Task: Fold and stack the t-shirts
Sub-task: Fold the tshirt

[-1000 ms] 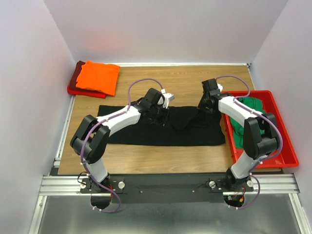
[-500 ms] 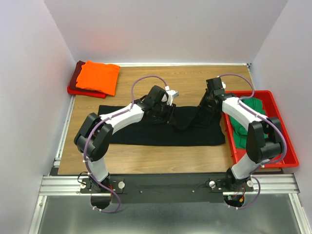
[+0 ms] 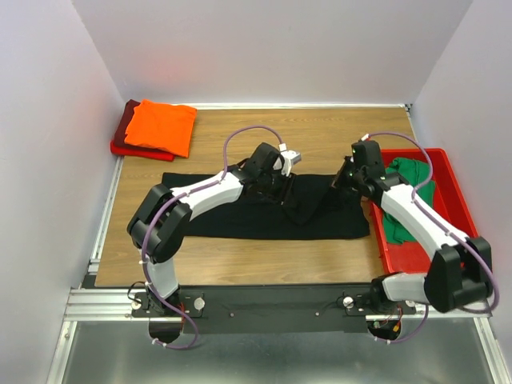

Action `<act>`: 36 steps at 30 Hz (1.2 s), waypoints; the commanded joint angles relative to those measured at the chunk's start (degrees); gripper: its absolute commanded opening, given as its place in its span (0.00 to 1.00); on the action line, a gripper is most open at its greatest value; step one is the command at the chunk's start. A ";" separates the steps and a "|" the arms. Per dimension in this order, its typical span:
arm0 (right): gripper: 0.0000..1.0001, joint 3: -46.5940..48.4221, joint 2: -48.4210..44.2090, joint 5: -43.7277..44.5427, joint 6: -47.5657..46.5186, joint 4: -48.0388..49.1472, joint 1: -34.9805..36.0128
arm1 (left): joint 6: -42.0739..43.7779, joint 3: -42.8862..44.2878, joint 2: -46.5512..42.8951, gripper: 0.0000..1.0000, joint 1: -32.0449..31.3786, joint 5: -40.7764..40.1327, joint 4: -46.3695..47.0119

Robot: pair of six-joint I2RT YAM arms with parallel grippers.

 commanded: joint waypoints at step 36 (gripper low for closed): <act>0.00 -8.89 -9.78 -1.11 0.60 -7.10 3.11 | -3.96 1.62 10.47 0.58 -4.96 -0.34 2.18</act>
